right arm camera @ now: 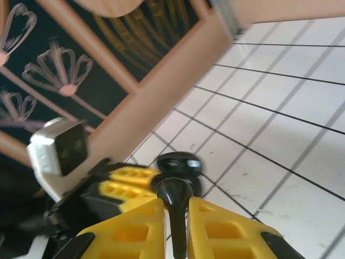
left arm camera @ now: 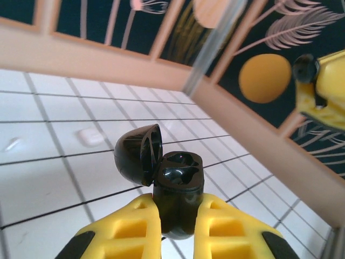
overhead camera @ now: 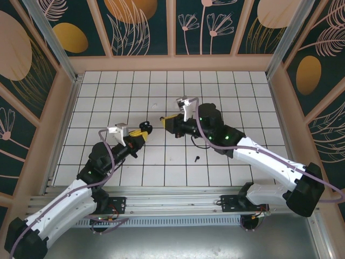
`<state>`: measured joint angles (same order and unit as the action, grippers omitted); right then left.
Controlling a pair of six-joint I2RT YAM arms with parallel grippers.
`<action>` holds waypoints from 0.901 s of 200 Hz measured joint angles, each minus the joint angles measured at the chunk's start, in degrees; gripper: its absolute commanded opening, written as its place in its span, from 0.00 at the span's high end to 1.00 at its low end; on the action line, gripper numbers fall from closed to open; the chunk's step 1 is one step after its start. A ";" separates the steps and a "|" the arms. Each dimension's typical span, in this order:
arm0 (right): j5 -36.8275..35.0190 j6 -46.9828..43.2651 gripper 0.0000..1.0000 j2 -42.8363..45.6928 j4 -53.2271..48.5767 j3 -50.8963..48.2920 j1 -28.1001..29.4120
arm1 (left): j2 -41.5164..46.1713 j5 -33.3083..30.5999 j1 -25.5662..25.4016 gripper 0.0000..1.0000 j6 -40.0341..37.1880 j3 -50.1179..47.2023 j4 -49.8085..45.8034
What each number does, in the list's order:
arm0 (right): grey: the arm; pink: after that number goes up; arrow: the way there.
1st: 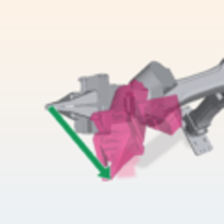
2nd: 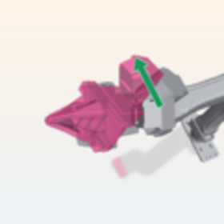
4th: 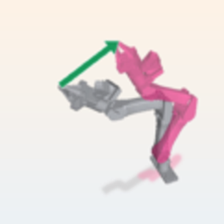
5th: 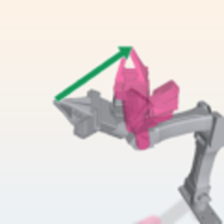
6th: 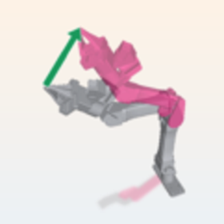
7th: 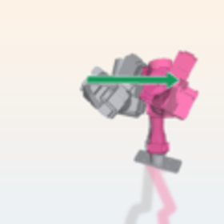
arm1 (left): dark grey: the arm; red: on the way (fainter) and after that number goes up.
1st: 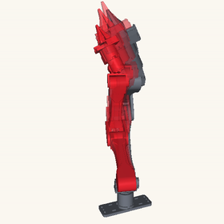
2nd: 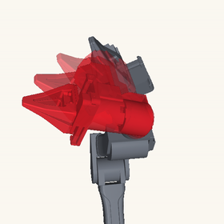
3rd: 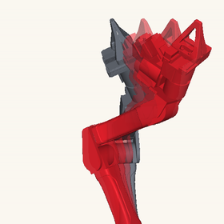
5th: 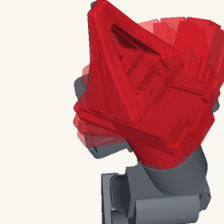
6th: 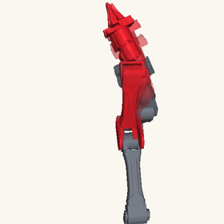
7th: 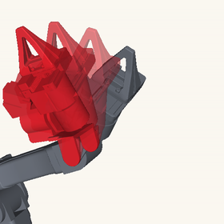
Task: Insert wireless bluetooth earbuds into charging case
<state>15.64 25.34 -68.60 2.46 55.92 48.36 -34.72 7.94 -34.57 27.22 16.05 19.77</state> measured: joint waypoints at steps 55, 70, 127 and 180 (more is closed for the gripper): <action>-1.03 9.38 0.86 -8.07 0.31 -9.66 -6.23 | 8.83 -7.72 0.00 0.98 1.42 -0.20 -10.69; -0.57 10.51 0.87 -12.48 0.48 -9.70 -6.29 | 10.27 -8.57 0.00 0.98 1.75 -0.70 -11.69; 0.96 13.22 0.87 -26.62 0.83 -9.20 -7.52 | 10.43 -8.63 0.00 0.98 2.29 -1.09 -13.38; 0.92 14.25 0.79 -32.37 -0.98 -6.25 -7.78 | 8.68 -8.46 0.00 0.98 2.45 -1.11 -13.38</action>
<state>16.56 39.59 -100.97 1.48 49.67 40.58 -26.04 -0.51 -34.57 29.67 14.94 6.39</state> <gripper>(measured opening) 0.184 0.111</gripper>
